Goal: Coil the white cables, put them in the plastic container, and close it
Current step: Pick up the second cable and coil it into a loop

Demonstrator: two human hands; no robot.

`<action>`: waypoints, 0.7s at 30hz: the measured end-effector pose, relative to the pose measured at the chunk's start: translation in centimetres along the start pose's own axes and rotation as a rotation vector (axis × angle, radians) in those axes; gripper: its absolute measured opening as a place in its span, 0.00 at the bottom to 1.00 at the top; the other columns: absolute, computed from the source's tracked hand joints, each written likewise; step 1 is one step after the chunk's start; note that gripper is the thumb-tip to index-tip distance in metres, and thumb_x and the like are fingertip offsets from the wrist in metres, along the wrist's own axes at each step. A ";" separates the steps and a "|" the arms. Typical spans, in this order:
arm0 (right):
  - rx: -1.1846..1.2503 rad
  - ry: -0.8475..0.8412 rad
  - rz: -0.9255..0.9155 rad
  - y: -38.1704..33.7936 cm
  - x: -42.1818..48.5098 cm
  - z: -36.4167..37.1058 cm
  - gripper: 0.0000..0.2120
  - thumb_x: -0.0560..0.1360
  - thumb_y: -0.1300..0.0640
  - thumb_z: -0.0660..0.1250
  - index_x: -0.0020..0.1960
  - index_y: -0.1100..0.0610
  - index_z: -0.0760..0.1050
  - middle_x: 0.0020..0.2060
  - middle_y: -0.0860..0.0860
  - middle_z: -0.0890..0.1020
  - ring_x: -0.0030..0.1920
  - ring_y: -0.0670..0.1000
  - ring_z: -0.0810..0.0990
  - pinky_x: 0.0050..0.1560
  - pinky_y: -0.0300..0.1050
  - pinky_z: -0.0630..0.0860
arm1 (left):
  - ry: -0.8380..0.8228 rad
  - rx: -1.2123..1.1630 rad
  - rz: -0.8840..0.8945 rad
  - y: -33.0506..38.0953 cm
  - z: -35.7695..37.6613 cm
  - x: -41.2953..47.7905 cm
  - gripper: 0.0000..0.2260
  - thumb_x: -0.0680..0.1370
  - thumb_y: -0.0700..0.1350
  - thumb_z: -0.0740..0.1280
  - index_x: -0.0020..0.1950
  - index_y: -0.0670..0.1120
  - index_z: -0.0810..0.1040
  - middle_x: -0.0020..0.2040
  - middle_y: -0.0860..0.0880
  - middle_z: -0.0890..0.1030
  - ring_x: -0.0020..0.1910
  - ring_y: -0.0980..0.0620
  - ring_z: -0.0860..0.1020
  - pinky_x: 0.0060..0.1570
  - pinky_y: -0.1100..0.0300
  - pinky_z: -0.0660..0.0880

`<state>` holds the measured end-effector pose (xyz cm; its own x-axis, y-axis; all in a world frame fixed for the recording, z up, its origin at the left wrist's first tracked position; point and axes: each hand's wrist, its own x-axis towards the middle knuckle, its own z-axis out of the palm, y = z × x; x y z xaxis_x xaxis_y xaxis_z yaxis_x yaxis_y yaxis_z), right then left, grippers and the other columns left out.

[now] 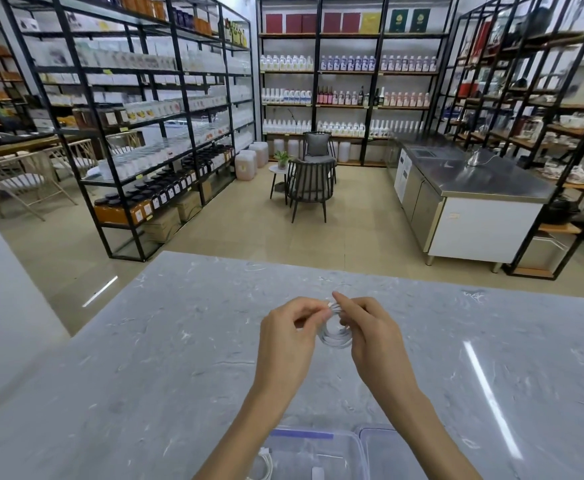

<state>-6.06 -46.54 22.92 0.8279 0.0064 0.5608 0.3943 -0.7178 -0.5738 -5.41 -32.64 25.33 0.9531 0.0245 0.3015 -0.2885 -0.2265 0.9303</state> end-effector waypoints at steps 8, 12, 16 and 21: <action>-0.086 -0.029 -0.115 0.4 0.9 -0.7 0.28 0.72 0.73 0.63 0.68 0.53 0.74 0.52 0.49 0.78 0.47 0.49 0.79 0.43 0.45 0.79 | -0.062 -0.080 -0.013 0.0 -1.5 0.8 0.09 0.75 0.41 0.73 0.42 0.56 0.85 0.41 0.57 0.86 0.43 0.58 0.84 0.48 0.61 0.78; -0.126 -0.076 -0.171 -0.1 1.1 -1.0 0.25 0.73 0.69 0.60 0.67 0.52 0.74 0.52 0.50 0.78 0.46 0.50 0.80 0.41 0.46 0.79 | -0.050 -0.069 0.021 0.0 -2.6 1.4 0.08 0.75 0.41 0.72 0.43 0.55 0.83 0.37 0.54 0.86 0.39 0.54 0.84 0.45 0.60 0.80; -0.135 -0.089 -0.222 -0.6 1.4 -1.6 0.24 0.74 0.65 0.58 0.67 0.53 0.75 0.52 0.50 0.78 0.47 0.50 0.80 0.41 0.44 0.78 | -0.192 -0.121 -0.051 0.3 -3.4 1.9 0.07 0.70 0.38 0.76 0.40 0.51 0.86 0.38 0.50 0.86 0.39 0.54 0.82 0.46 0.59 0.77; -0.028 -0.150 -0.310 -1.0 2.4 -2.4 0.22 0.75 0.70 0.60 0.66 0.55 0.76 0.51 0.53 0.79 0.48 0.52 0.80 0.44 0.51 0.79 | -0.295 -0.151 -0.115 0.3 -3.9 2.9 0.15 0.66 0.38 0.80 0.48 0.47 0.79 0.42 0.51 0.83 0.39 0.55 0.78 0.43 0.63 0.77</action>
<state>-5.47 -47.48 26.30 0.7205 0.3285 0.6107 0.6273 -0.6841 -0.3722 -3.09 -28.86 27.28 0.9591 -0.2457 0.1402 -0.1669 -0.0914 0.9817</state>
